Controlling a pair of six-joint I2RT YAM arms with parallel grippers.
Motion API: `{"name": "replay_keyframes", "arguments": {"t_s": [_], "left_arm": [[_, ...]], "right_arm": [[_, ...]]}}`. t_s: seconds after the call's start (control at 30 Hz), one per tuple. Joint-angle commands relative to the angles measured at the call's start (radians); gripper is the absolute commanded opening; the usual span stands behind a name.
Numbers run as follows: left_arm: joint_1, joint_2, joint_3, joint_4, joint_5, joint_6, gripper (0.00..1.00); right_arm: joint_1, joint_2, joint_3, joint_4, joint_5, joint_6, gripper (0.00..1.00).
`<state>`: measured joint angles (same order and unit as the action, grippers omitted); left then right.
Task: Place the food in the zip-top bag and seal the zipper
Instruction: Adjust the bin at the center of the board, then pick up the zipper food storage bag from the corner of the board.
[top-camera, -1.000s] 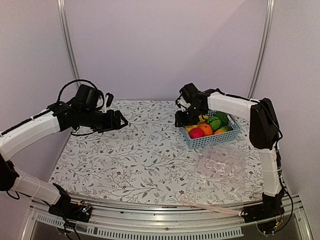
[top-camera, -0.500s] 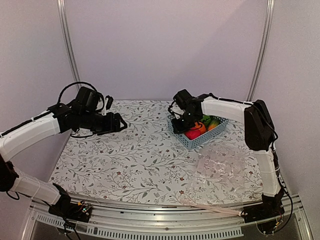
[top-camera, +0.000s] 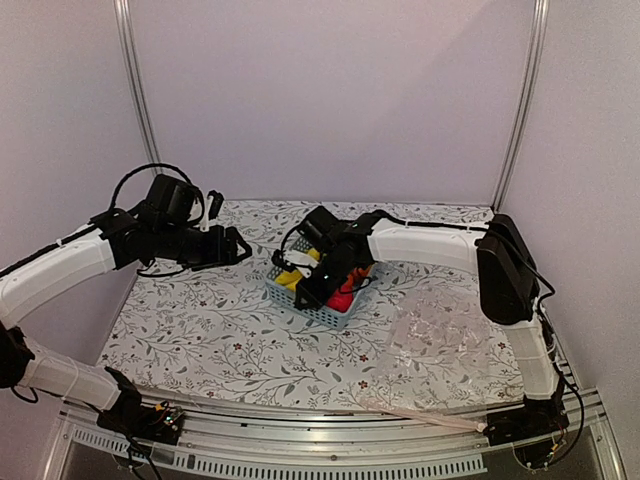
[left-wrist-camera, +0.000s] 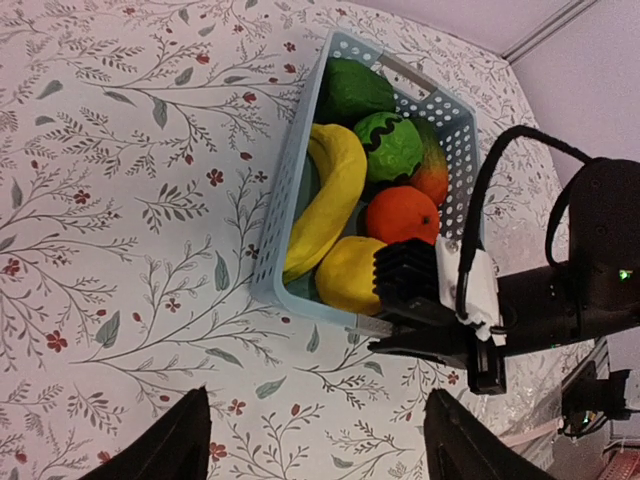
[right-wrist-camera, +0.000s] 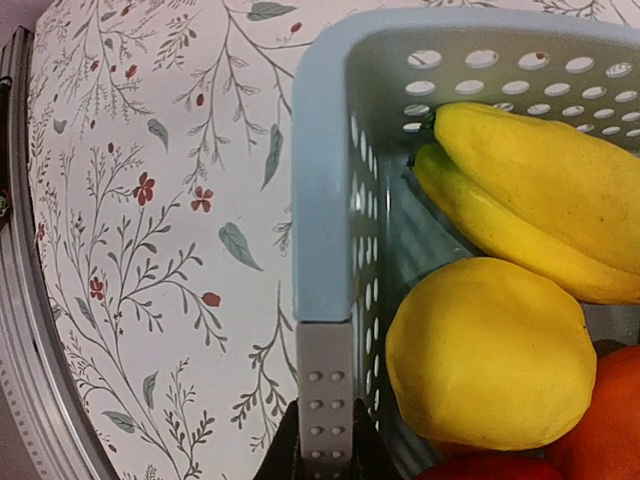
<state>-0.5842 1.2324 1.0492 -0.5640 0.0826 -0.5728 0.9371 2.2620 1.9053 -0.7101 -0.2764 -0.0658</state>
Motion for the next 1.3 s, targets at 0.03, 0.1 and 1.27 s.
{"name": "replay_keyframes", "arguments": {"t_s": [0.03,0.1,1.27], "left_arm": [[-0.014,-0.009,-0.014,0.009,-0.006,0.009,0.73],[-0.013,0.0,-0.014,0.023,-0.005,0.015,0.73],[-0.071,0.087,-0.041,0.26,0.05,0.078,0.73]], "right_arm": [[0.079,-0.017,-0.058,0.032,-0.085,-0.096,0.01],[0.093,-0.014,-0.058,0.022,-0.047,-0.1,0.12],[0.482,-0.673,-0.863,-0.451,0.224,0.654,0.35]]}}
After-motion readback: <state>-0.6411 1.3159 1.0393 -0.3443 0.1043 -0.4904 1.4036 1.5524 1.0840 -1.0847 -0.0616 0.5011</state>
